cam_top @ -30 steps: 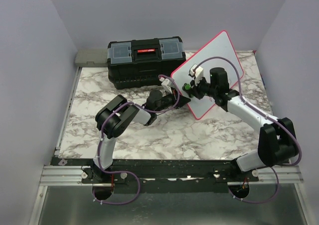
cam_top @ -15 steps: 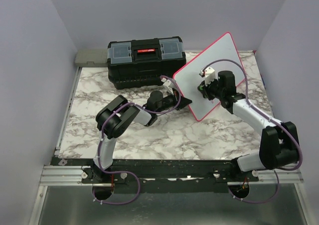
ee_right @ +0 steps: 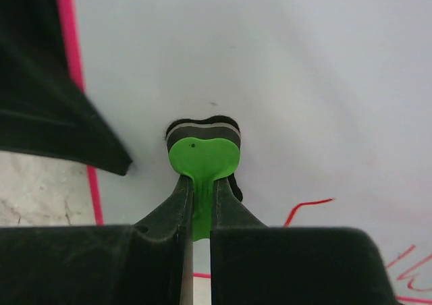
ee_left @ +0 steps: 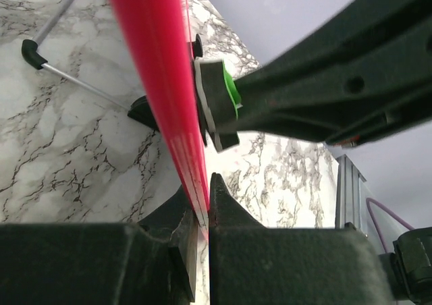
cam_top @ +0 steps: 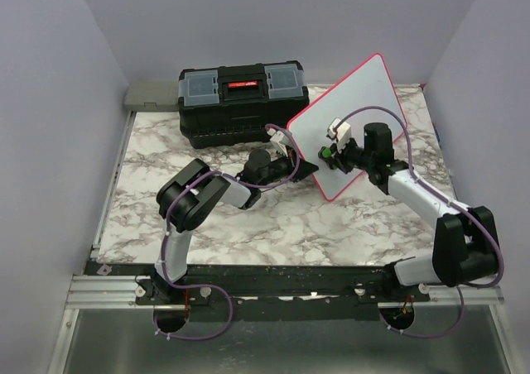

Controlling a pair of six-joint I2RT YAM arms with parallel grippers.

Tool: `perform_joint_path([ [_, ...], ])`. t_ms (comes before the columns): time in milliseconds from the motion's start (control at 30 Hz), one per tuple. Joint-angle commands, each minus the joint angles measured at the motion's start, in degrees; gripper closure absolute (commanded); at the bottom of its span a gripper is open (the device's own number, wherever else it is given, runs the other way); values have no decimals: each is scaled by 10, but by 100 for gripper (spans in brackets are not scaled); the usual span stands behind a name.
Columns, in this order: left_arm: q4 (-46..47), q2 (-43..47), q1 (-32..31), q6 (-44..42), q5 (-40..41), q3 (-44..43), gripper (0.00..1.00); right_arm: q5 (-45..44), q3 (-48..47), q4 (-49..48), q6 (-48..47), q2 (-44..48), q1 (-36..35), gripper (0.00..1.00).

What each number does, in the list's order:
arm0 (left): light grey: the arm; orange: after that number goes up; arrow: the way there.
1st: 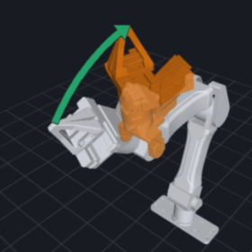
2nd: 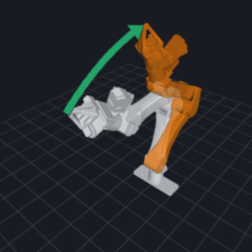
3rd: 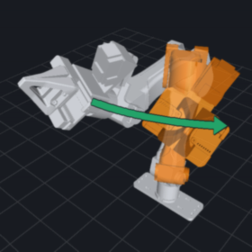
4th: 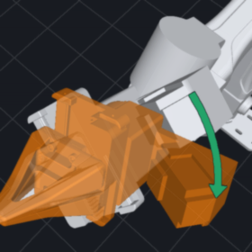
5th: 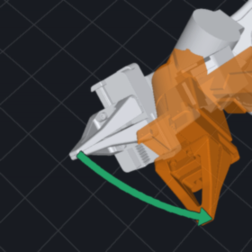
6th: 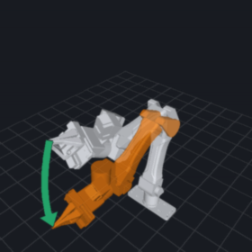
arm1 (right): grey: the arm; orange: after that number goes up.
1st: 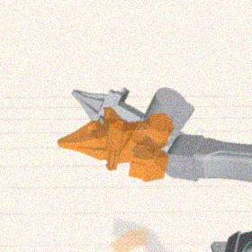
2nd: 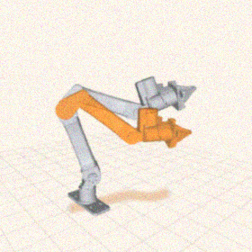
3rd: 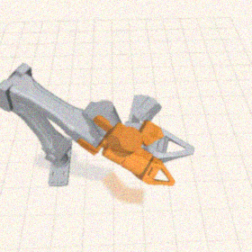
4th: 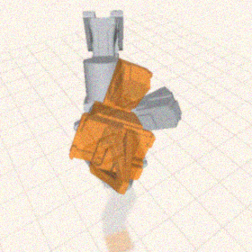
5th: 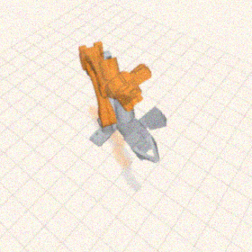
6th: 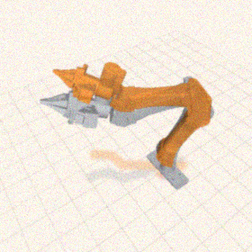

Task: Erase the whiteboard
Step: Erase the whiteboard at the whiteboard stand.

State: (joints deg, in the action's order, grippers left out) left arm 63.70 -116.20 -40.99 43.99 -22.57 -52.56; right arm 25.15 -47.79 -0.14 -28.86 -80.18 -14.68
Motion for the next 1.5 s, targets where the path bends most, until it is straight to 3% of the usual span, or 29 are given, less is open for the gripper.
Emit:
perform_joint_path([
  [0,19,38,-20,9,-57,-5,100,53,38,47,-56,22,-8,99],
  [100,9,44,-20,12,-56,-4,100,-14,44,32,-35,30,4,99],
  [267,0,49,-20,15,-50,-2,100,-18,15,7,0,18,63,99],
  [467,-8,57,-20,15,-35,-3,100,-8,-17,-19,20,5,70,99],
  [700,-24,69,-18,19,13,-4,100,172,-70,60,96,26,75,99],
  [800,-26,70,-16,25,28,-5,100,113,-85,44,168,38,76,99],
  [900,-33,77,-16,18,36,-7,100,74,-91,43,181,43,89,99],
  [1467,-206,126,6,-89,-51,-117,100,157,-68,48,207,95,143,99],
])
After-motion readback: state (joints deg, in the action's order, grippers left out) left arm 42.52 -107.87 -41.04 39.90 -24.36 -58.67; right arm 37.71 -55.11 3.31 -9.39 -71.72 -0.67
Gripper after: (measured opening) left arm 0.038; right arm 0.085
